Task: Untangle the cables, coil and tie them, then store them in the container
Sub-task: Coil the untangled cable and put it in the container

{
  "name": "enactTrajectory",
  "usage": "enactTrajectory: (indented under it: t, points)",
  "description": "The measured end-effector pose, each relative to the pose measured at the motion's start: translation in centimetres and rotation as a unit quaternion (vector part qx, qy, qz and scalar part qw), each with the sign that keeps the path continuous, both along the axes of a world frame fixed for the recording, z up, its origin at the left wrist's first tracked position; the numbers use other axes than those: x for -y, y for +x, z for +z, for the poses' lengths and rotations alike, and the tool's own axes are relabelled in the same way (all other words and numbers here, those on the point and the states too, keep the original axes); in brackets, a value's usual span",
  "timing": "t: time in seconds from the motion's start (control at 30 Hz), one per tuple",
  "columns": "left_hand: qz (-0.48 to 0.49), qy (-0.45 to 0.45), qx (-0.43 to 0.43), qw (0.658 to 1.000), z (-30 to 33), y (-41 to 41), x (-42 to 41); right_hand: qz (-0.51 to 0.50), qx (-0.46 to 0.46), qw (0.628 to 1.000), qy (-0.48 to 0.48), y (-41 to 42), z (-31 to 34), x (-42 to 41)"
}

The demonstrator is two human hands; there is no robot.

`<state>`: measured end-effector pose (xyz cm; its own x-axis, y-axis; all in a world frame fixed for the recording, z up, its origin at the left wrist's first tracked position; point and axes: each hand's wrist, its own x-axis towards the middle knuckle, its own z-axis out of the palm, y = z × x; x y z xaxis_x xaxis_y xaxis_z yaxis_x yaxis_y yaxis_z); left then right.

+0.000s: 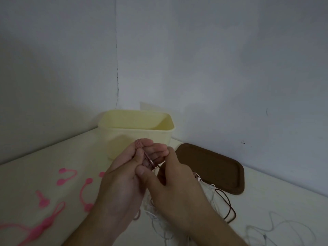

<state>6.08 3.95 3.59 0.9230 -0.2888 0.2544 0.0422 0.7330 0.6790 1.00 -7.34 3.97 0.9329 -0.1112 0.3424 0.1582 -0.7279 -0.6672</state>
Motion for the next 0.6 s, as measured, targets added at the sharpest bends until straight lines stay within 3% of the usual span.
enactTrajectory:
  t: [0.4,0.6]
  points:
    - [-0.081,0.037,0.034,0.995,0.0,0.1,-0.8,-0.061,-0.013,0.997,-0.035,0.3,0.2,0.9]
    - [-0.016,0.016,0.049,0.999,0.0,0.7,-0.7,0.011,-0.025,0.999,-0.024,0.4,0.9,1.9]
